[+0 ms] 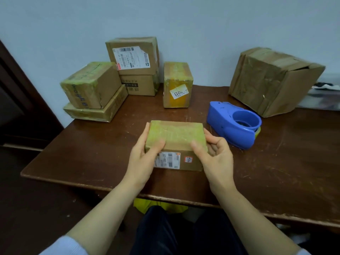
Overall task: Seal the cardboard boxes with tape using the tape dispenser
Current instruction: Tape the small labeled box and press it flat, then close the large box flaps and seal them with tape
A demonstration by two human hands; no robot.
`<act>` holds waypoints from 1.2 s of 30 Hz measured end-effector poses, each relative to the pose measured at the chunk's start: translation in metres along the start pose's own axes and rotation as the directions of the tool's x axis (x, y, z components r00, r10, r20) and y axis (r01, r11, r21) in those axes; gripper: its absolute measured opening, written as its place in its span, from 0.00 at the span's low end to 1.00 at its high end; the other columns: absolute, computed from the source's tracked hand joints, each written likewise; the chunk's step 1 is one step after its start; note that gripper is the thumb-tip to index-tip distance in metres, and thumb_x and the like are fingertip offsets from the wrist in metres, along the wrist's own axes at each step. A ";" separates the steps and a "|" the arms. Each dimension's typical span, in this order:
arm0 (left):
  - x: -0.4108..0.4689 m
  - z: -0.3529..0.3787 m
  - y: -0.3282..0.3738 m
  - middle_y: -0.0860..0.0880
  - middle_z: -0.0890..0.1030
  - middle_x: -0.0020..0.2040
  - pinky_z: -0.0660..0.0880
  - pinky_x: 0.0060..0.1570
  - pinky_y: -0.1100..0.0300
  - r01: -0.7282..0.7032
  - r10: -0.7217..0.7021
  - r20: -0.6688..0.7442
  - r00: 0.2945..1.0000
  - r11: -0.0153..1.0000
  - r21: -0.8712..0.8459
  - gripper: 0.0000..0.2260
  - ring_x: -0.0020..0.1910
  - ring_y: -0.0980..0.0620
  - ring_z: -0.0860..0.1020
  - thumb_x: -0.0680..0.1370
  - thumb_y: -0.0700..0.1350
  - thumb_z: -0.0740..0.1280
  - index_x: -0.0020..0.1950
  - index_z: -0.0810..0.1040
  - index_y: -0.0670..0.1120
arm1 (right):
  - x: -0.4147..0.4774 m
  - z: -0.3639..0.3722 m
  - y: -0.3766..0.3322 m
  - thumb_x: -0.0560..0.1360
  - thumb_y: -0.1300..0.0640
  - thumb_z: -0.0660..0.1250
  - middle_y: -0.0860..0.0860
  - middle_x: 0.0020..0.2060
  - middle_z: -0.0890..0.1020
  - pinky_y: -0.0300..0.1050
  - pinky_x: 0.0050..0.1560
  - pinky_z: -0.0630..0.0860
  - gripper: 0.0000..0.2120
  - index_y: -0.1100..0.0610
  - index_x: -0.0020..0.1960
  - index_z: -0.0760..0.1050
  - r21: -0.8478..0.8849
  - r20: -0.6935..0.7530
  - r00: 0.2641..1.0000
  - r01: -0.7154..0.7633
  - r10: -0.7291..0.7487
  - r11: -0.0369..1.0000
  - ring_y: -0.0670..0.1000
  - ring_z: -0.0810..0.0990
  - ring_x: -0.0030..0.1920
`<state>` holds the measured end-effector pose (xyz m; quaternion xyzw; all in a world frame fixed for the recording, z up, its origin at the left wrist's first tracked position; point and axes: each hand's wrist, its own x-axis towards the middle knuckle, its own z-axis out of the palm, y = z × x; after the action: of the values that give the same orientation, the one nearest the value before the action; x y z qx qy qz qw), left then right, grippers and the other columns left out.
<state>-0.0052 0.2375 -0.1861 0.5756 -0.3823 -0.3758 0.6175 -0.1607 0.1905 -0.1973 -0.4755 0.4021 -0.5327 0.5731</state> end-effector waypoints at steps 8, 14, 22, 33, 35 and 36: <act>0.040 -0.003 0.035 0.58 0.83 0.47 0.79 0.52 0.55 -0.230 0.283 -0.104 0.954 0.905 0.357 0.24 0.48 0.60 0.82 0.68 0.60 0.70 0.58 0.82 0.46 | 0.043 -0.017 -0.053 0.62 0.63 0.79 0.50 0.64 0.70 0.43 0.56 0.77 0.47 0.36 0.70 0.61 -0.458 0.408 0.912 0.239 -0.036 0.856 0.48 0.77 0.58; 0.110 0.019 0.092 0.48 0.68 0.73 0.65 0.69 0.47 -0.223 0.315 -0.111 0.943 0.840 0.495 0.35 0.71 0.48 0.67 0.74 0.66 0.63 0.75 0.64 0.47 | 0.092 0.017 -0.098 0.57 0.49 0.82 0.48 0.56 0.78 0.38 0.55 0.76 0.36 0.48 0.63 0.74 -0.405 0.088 0.931 0.358 -0.354 0.841 0.40 0.77 0.52; 0.173 0.048 0.106 0.51 0.78 0.62 0.68 0.67 0.53 -0.102 0.117 -0.059 0.991 0.971 0.218 0.14 0.63 0.51 0.74 0.82 0.46 0.58 0.65 0.76 0.48 | 0.183 0.059 -0.115 0.63 0.38 0.76 0.54 0.63 0.65 0.40 0.53 0.66 0.40 0.46 0.69 0.63 -0.683 -0.032 0.927 0.253 -0.375 0.685 0.49 0.70 0.56; 0.232 0.059 0.119 0.52 0.77 0.38 0.73 0.40 0.62 0.028 -0.028 0.013 1.000 0.999 0.028 0.15 0.39 0.57 0.76 0.82 0.45 0.54 0.38 0.74 0.50 | 0.253 0.113 -0.090 0.69 0.36 0.68 0.57 0.68 0.58 0.54 0.61 0.69 0.41 0.49 0.75 0.55 -0.785 0.050 0.956 0.216 -0.289 0.581 0.60 0.64 0.68; 0.232 0.059 0.122 0.50 0.79 0.41 0.75 0.46 0.58 -0.004 0.004 0.003 1.000 0.997 0.080 0.16 0.45 0.52 0.78 0.82 0.47 0.54 0.39 0.76 0.48 | 0.250 0.110 -0.089 0.74 0.36 0.61 0.57 0.71 0.59 0.56 0.63 0.67 0.36 0.44 0.76 0.51 -0.786 0.080 0.954 0.239 -0.288 0.570 0.60 0.63 0.70; 0.233 0.059 0.123 0.47 0.80 0.44 0.75 0.53 0.52 -0.043 0.044 0.000 0.999 0.989 0.142 0.16 0.50 0.47 0.78 0.80 0.48 0.54 0.41 0.77 0.45 | 0.249 0.106 -0.090 0.75 0.36 0.58 0.57 0.72 0.58 0.57 0.64 0.66 0.34 0.42 0.76 0.49 -0.773 0.085 0.953 0.248 -0.292 0.584 0.60 0.62 0.71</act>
<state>0.0431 0.0086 -0.0518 0.6102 -0.4195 -0.3331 0.5837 -0.0511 -0.0423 -0.0745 -0.7169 0.5292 -0.4001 0.2142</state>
